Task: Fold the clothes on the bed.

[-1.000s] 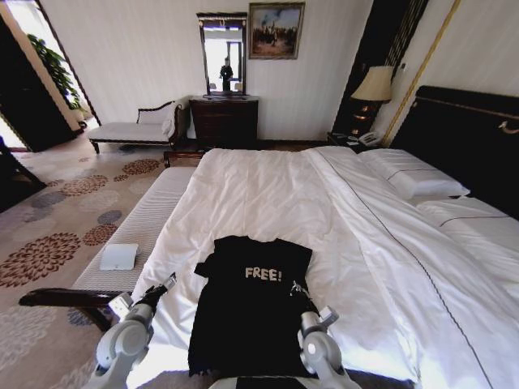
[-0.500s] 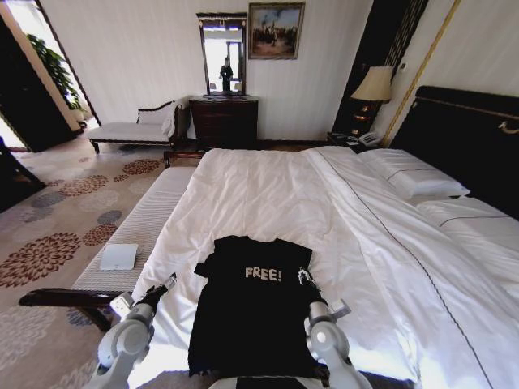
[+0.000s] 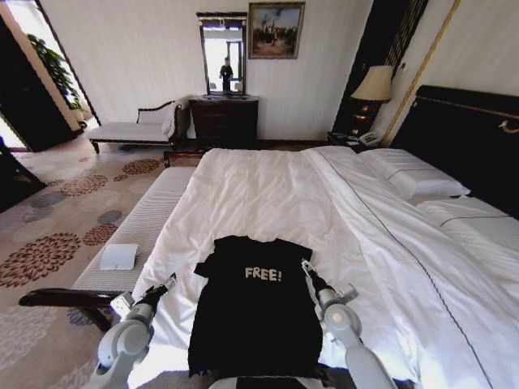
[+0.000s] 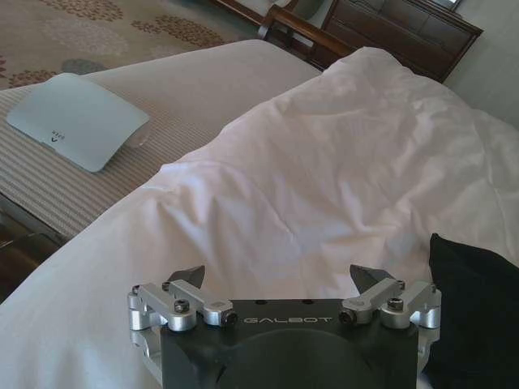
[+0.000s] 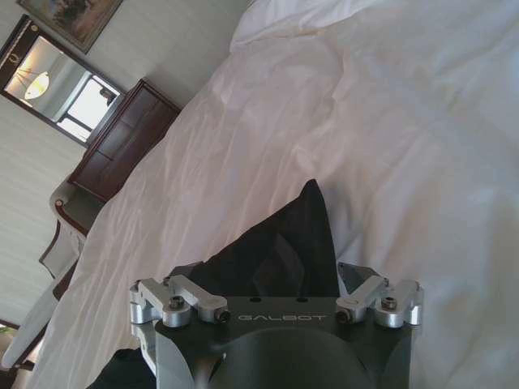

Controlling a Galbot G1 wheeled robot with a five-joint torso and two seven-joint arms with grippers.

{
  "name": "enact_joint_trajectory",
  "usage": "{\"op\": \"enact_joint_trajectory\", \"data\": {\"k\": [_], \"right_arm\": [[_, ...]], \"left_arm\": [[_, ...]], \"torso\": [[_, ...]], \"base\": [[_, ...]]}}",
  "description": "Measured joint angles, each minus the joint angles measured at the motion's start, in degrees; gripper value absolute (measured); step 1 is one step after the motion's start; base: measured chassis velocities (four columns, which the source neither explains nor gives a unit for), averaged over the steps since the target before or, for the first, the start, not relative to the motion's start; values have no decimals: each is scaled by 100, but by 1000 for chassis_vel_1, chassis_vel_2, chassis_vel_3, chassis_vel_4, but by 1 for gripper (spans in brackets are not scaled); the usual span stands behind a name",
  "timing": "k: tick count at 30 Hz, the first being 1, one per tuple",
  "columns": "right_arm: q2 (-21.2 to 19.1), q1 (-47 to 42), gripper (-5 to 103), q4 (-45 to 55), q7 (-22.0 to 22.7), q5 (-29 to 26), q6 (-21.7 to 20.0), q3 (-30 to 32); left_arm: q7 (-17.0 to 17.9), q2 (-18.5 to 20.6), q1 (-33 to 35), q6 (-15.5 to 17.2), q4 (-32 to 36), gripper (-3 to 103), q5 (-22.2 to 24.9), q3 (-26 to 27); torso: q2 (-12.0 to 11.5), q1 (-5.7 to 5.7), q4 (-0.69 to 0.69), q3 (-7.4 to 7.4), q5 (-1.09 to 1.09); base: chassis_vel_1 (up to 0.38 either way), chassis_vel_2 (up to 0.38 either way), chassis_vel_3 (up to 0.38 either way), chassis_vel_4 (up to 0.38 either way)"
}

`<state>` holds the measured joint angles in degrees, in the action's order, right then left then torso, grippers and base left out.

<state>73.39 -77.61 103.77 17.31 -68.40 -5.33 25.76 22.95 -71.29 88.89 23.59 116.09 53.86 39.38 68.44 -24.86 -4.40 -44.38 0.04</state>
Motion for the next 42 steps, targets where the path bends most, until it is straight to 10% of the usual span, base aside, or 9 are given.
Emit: {"op": "enact_joint_trajectory", "data": {"k": [11, 42], "right_arm": [[-92, 114, 60, -100, -95, 164, 14, -198], [5, 118, 57, -385, -120, 536, 50, -362]], "left_arm": [[3, -103, 57, -8, 18, 100, -129, -22], [-5, -187, 105, -80, -34, 100, -221, -58]], "torso": [[0, 0, 0, 0, 0], [0, 0, 0, 0, 1]], "base": [[0, 0, 0, 0], [0, 0, 0, 0]]}}
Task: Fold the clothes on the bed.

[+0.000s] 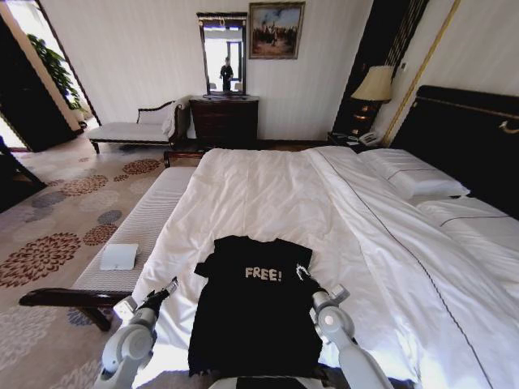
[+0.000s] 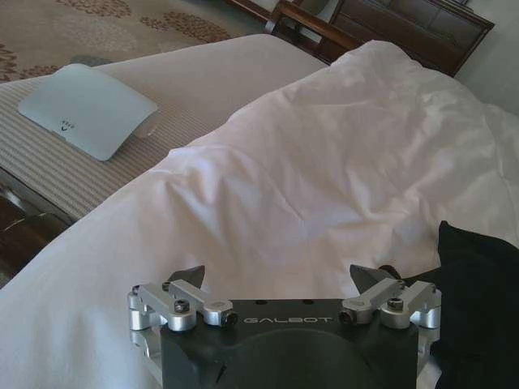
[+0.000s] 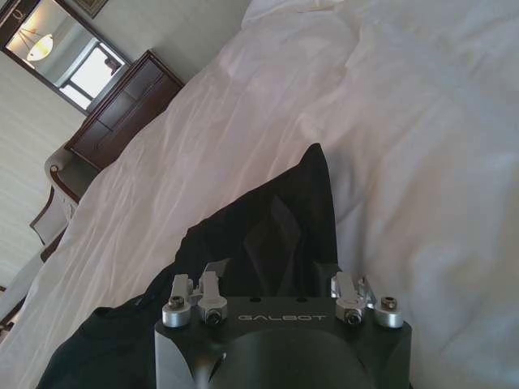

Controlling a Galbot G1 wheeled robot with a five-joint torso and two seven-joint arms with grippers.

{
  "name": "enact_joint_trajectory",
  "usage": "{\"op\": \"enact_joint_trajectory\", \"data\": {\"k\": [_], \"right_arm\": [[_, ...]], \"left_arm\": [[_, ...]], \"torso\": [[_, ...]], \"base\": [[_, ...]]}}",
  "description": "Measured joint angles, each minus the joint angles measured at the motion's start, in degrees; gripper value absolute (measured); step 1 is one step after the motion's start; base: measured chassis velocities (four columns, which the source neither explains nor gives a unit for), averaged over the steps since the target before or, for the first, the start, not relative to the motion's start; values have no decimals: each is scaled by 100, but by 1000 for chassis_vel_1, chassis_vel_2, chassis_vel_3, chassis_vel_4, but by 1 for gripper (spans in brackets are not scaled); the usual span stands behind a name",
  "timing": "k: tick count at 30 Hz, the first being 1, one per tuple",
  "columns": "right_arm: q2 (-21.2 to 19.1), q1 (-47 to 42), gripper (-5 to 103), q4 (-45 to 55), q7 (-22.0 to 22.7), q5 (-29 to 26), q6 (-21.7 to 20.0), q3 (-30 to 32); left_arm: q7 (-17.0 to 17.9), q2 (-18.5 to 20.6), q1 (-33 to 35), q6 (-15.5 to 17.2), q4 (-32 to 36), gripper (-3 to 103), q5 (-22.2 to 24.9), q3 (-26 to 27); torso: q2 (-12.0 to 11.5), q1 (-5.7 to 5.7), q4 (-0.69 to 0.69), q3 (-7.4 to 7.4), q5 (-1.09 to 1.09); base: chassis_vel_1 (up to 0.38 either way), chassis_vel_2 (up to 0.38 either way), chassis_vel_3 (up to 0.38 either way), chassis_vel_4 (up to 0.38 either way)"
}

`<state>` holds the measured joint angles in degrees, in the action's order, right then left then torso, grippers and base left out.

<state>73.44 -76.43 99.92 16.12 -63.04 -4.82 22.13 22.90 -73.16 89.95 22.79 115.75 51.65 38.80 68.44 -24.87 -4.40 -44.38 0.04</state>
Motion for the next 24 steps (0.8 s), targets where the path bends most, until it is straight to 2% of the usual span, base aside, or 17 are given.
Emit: {"op": "enact_joint_trajectory", "data": {"k": [14, 16, 17, 18, 19, 20, 22, 23, 24], "right_arm": [[-1, 144, 44, -221, 6, 114, 21, -122], [2, 172, 33, -249, 6, 122, 36, -134], [2, 172, 33, -249, 6, 122, 36, -134], [6, 186, 28, -258, 6, 123, 45, -143], [9, 195, 28, -264, 7, 124, 51, -148], [21, 215, 24, -268, 15, 118, 57, -152], [36, 232, 24, -269, 24, 106, 58, -152], [60, 259, 13, -276, 34, 91, 58, -146], [60, 259, 13, -276, 34, 91, 58, -146]], "left_arm": [[-7, 11, -52, -38, -123, 100, -9, -4], [-8, 11, -64, -40, -144, 100, -9, -12], [-8, 11, -64, -40, -144, 100, -9, -12], [-8, 10, -68, -41, -158, 100, -12, -15], [-8, 8, -72, -42, -170, 100, -14, -17], [-9, 3, -83, -47, -193, 100, -20, -21], [-9, 0, -90, -51, -209, 100, -23, -25], [-9, -3, -105, -54, -231, 100, -27, -31], [-9, -3, -105, -54, -231, 100, -27, -31]], "torso": [[0, 0, 0, 0, 0], [0, 0, 0, 0, 0], [0, 0, 0, 0, 0], [0, 0, 0, 0, 0], [0, 0, 0, 0, 0], [0, 0, 0, 0, 0], [0, 0, 0, 0, 0], [0, 0, 0, 0, 0], [0, 0, 0, 0, 0]], "base": [[0, 0, 0, 0], [0, 0, 0, 0], [0, 0, 0, 0], [0, 0, 0, 0], [0, 0, 0, 0], [0, 0, 0, 0], [0, 0, 0, 0], [0, 0, 0, 0], [0, 0, 0, 0]]}}
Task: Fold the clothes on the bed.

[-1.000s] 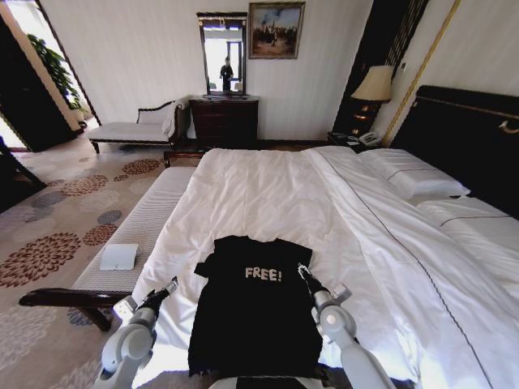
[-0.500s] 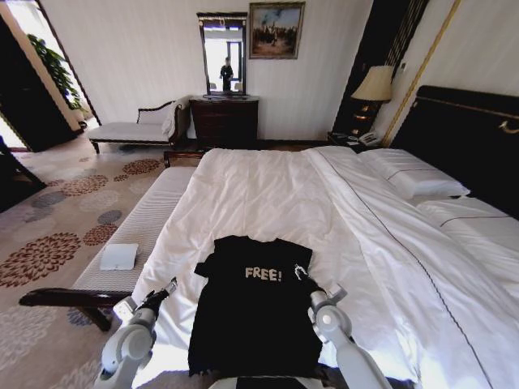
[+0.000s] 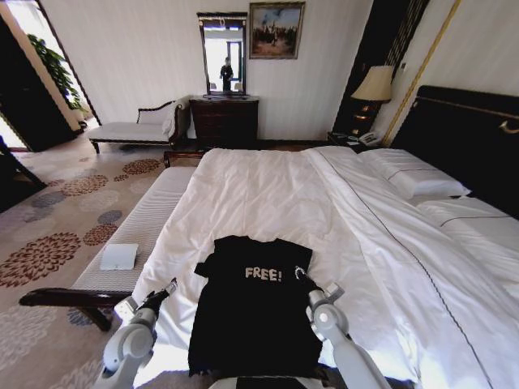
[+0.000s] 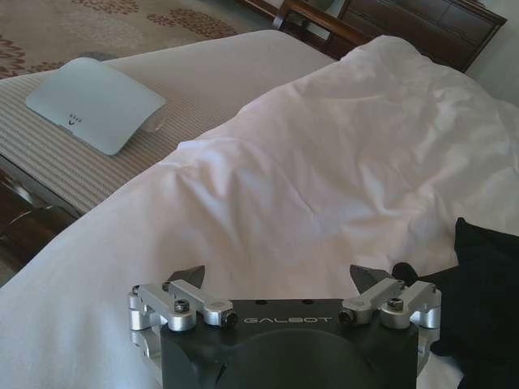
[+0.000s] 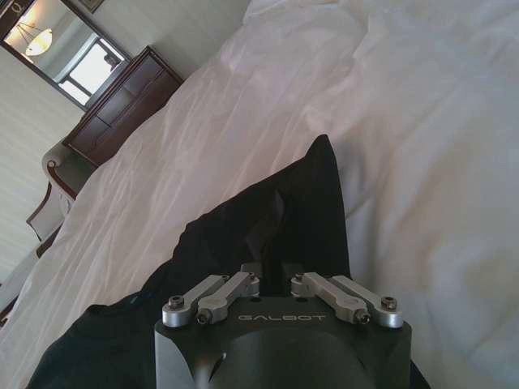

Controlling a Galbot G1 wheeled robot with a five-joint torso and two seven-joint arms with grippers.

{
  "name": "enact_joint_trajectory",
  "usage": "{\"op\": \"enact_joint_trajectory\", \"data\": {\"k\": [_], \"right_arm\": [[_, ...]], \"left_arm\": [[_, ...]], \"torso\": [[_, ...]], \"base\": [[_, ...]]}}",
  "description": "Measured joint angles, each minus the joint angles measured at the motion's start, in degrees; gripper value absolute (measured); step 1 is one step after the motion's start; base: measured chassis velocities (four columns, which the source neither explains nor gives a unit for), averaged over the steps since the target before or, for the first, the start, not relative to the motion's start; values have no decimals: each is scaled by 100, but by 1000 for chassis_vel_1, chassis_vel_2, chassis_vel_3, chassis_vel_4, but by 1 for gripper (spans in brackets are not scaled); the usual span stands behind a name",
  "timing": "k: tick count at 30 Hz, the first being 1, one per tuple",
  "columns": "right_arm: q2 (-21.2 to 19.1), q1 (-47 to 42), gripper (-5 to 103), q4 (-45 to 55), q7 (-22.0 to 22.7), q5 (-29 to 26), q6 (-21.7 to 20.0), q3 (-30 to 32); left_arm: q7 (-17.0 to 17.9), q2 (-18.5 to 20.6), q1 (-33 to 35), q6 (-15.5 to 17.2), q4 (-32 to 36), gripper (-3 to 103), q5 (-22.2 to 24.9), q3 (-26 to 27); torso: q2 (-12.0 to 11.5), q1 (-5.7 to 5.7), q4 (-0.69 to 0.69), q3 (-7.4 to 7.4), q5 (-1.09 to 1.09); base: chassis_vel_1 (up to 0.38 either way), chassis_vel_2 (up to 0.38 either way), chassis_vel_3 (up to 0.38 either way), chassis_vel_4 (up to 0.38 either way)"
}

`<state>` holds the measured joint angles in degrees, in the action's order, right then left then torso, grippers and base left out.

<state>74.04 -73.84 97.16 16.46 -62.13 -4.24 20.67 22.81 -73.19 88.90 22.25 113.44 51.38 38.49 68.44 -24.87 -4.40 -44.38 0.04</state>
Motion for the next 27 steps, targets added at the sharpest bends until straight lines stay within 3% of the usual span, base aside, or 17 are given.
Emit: {"op": "enact_joint_trajectory", "data": {"k": [4, 16, 27], "right_arm": [[23, 43, 1, -25, 8, -10, 8, 30], [-13, -109, 0, 298, 16, -202, 24, 424], [-278, -383, 0, 368, -87, -130, 95, 945]], "left_arm": [[0, -6, -47, -2, -47, 100, -6, -30], [8, -27, -117, 10, -89, 100, -9, -76], [11, -87, -147, 15, -121, 100, -55, -193]], "torso": [[0, 0, 0, 0, 0], [0, 0, 0, 0, 0], [0, 0, 0, 0, 0]], "base": [[0, 0, 0, 0], [0, 0, 0, 0], [0, 0, 0, 0]]}}
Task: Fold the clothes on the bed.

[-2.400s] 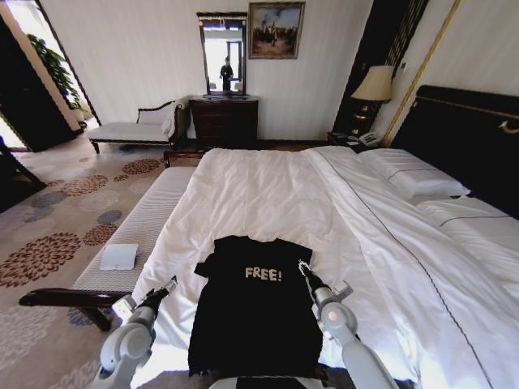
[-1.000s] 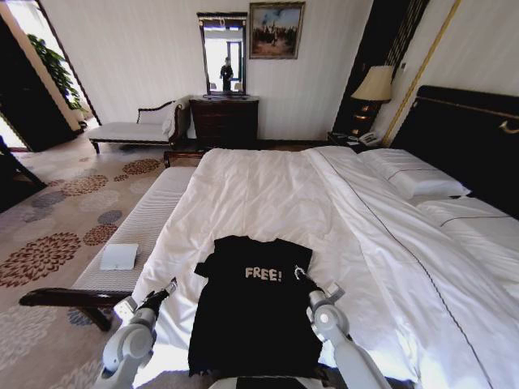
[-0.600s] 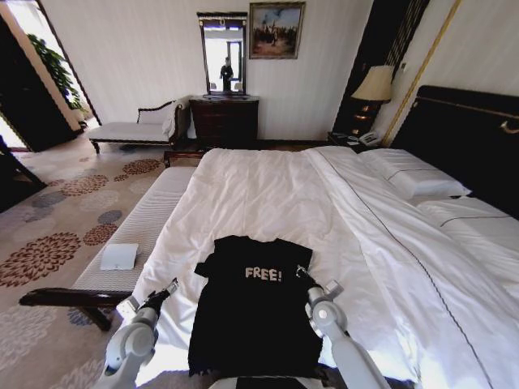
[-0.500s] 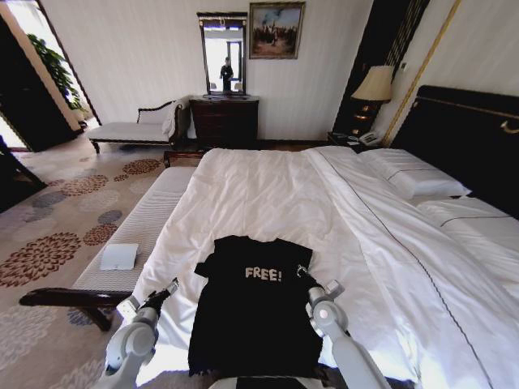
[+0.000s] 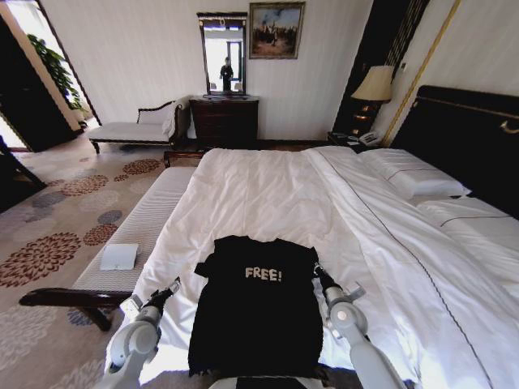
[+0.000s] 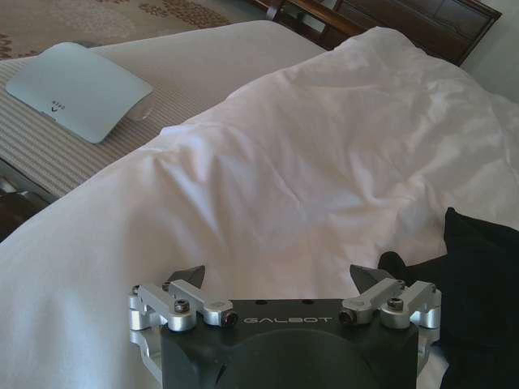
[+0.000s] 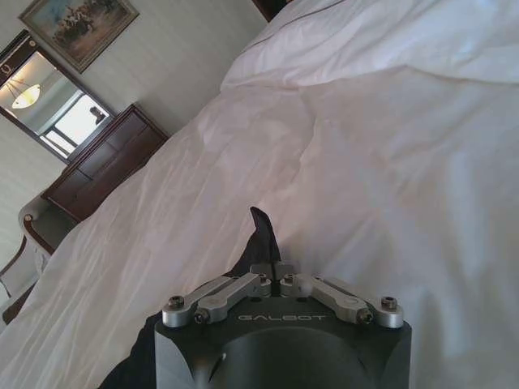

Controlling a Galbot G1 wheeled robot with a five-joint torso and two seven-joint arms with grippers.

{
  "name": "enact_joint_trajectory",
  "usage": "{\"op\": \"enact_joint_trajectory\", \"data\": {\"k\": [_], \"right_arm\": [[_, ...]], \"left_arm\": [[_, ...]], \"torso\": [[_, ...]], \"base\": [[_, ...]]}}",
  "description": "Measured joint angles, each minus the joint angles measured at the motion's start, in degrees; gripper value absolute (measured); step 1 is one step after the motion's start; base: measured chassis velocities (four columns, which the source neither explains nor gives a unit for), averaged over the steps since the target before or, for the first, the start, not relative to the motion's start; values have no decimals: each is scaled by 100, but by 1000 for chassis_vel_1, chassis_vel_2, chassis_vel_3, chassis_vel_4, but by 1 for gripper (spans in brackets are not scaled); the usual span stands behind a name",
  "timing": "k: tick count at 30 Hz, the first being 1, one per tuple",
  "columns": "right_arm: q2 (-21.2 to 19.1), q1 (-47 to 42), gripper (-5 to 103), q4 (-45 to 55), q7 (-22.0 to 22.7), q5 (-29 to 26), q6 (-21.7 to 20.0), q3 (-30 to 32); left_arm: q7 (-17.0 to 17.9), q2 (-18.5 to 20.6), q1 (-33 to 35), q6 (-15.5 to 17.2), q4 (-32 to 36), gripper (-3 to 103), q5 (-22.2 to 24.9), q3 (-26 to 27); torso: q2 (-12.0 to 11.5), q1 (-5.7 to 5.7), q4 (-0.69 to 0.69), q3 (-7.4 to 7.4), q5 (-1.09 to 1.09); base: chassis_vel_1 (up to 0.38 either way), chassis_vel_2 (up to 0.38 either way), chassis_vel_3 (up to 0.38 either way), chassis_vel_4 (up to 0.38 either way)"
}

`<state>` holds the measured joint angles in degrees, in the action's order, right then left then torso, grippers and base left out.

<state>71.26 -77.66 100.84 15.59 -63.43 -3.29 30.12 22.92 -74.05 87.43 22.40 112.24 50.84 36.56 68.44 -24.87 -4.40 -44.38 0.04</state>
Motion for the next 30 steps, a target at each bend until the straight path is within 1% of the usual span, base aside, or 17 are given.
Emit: {"op": "enact_joint_trajectory", "data": {"k": [6, 14, 19, 30], "right_arm": [[-49, -161, 0, 87, -1, 122, 53, 148], [62, -325, 0, 154, 84, 290, 245, 259], [206, -447, 0, 126, 95, 470, 464, 348], [266, -538, 0, -13, 98, 681, 644, 441]], "left_arm": [[-6, -9, -20, -2, 1, 100, -10, -28], [-20, -28, -22, -22, 10, 100, -2, -41], [-29, -102, -23, -34, -11, 100, -27, -95], [-30, -145, -66, -32, -19, 100, -45, -126]], "torso": [[0, 0, 0, 0, -1], [0, 0, 0, 0, 0], [0, 0, 0, 0, 0], [0, 0, 0, 0, 0]], "base": [[0, 0, 0, 0], [0, 0, 0, 0], [0, 0, 0, 0], [0, 0, 0, 0]]}}
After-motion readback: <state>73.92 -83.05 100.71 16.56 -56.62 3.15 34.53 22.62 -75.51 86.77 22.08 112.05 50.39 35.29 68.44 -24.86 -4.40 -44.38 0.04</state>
